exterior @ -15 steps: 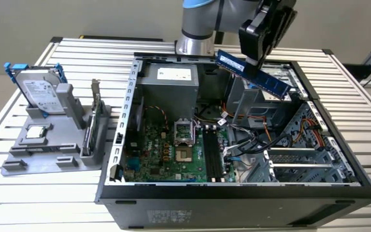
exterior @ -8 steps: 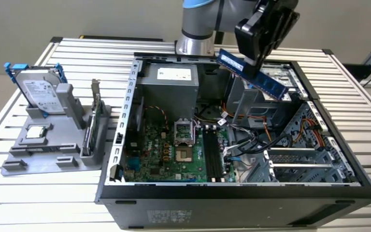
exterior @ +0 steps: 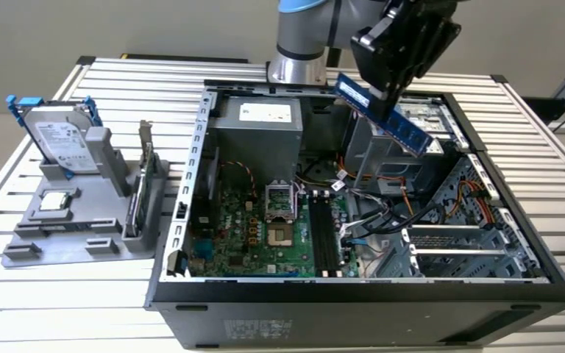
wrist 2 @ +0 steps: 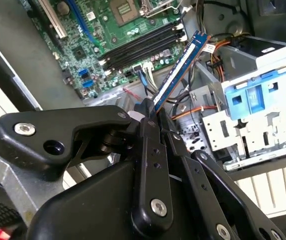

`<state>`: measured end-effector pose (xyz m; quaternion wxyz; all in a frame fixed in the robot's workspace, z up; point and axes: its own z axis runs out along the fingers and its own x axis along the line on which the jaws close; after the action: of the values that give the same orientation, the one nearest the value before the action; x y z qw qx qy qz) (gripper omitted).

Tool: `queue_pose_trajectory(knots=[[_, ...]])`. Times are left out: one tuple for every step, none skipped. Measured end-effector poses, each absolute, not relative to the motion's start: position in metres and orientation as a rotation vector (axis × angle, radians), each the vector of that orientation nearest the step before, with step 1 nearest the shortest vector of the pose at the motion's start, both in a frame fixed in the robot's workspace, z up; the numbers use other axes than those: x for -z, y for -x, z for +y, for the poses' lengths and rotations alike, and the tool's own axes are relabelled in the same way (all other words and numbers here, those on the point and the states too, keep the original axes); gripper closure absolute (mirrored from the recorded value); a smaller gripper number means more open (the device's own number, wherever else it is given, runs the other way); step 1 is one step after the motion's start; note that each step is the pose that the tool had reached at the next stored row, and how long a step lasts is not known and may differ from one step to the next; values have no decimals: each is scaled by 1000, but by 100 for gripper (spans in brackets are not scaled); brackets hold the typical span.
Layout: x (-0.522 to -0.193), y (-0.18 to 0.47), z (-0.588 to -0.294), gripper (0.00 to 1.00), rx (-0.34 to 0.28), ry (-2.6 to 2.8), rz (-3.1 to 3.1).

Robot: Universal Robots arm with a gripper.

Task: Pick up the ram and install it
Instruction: 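Insert the ram into the slot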

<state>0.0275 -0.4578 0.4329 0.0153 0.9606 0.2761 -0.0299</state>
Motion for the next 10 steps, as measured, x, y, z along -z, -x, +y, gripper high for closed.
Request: queue_pose_trajectory(knots=[[-433,-28,-458,100,93,-2996,836],[-433,-28,-458,100,94,-3002,814],[-432,-28,-458,100,94,-3009,790],[-432,-28,-458,100,94,-3015,769],[-432,-28,-458,100,95,-3021,745],[-432,-28,-458,100,95,-3027,723],[-432,-28,-458,100,95,-3033,701],[-432,-28,-458,100,96,-3038,679],[-432,-28,-458,100,96,-3044,656],[-431,-28,-458,100,96,-3049,634]])
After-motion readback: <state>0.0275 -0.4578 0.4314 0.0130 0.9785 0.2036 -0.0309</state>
